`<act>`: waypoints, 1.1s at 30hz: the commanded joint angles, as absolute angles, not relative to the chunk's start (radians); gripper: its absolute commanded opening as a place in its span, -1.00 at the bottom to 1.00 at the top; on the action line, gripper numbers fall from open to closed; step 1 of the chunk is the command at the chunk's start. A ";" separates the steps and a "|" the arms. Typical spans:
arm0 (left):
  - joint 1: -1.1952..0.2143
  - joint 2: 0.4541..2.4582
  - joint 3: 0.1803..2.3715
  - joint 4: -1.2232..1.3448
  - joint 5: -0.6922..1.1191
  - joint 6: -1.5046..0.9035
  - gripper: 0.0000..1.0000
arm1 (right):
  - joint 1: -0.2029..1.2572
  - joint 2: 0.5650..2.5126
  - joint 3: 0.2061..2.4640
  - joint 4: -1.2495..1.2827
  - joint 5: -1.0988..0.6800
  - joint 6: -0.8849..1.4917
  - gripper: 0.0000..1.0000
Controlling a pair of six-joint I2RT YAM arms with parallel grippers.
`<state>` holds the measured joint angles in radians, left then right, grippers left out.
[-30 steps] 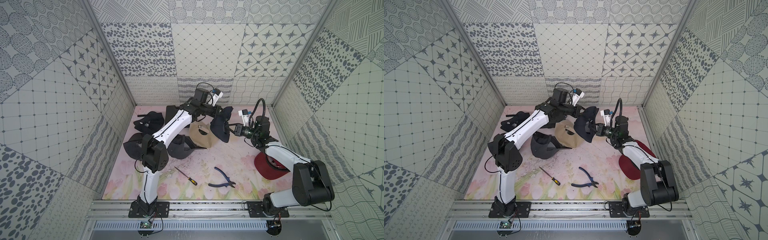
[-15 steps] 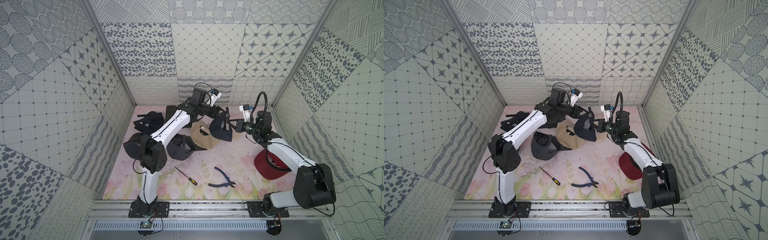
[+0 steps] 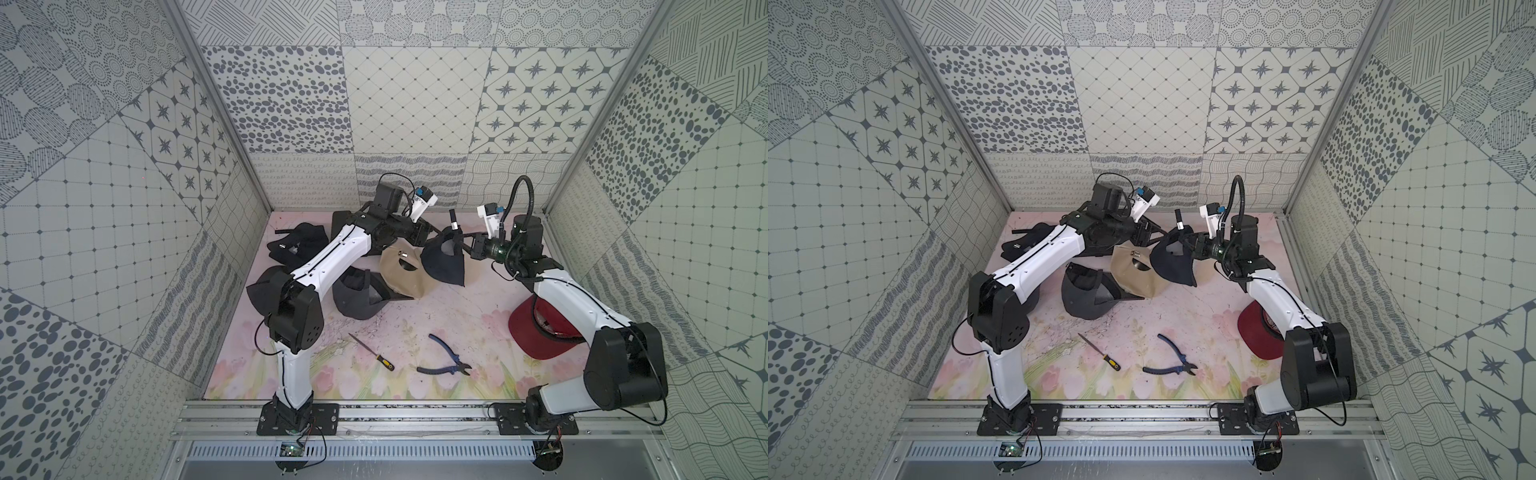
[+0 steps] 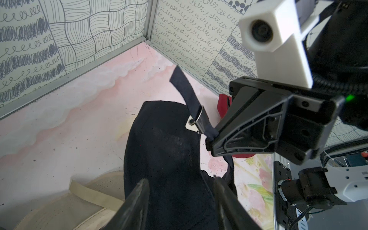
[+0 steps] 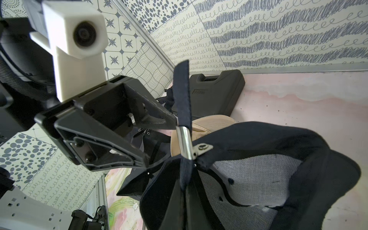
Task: Open the adjustable buckle of the baseball cap
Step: Pull the adjustable strap on the baseball cap.
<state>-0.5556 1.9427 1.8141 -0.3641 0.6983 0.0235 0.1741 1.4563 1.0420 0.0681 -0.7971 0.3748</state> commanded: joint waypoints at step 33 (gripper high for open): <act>-0.631 1.963 1.825 -0.237 0.647 0.335 -0.48 | 0.163 1.382 1.046 0.135 -0.969 0.379 -1.00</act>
<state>-0.6216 1.9549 1.7996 -0.2459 0.6556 0.3012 0.1665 1.4200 1.0431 0.0650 -0.9421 0.3668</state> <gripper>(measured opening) 0.281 0.067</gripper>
